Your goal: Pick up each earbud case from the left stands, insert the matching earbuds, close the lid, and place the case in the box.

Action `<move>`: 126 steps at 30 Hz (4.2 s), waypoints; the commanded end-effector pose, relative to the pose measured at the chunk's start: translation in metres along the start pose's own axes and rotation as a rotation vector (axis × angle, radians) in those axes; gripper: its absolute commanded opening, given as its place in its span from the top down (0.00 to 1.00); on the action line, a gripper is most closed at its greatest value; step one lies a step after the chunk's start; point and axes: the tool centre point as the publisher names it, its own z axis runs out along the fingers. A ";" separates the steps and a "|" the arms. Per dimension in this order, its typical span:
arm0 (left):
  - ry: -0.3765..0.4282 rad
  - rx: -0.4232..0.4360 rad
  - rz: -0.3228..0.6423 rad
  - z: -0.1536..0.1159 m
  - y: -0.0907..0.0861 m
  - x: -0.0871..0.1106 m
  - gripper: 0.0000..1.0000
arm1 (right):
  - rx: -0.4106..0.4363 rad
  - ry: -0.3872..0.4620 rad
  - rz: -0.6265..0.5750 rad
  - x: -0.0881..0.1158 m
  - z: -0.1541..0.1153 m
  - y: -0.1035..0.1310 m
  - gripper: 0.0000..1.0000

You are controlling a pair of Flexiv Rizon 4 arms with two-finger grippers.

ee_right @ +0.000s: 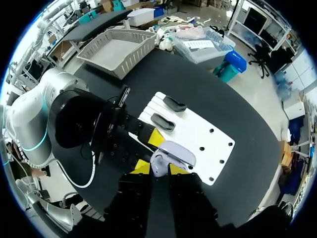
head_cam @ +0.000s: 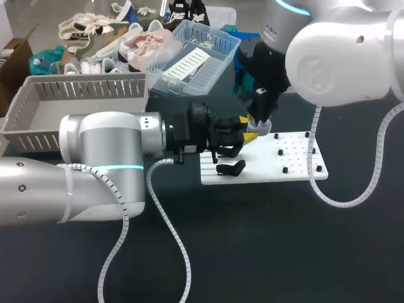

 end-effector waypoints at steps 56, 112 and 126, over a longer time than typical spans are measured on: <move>-0.002 -0.005 0.001 0.000 -0.001 0.001 1.00 | 0.054 -0.082 0.133 -0.006 -0.019 -0.035 0.68; -0.002 -0.005 0.001 0.000 -0.001 0.001 1.00 | 0.025 -0.130 0.195 -0.007 -0.008 -0.030 0.71; -0.002 -0.005 0.001 0.000 -0.001 0.001 1.00 | 0.088 -0.132 -0.014 0.004 -0.042 -0.025 0.69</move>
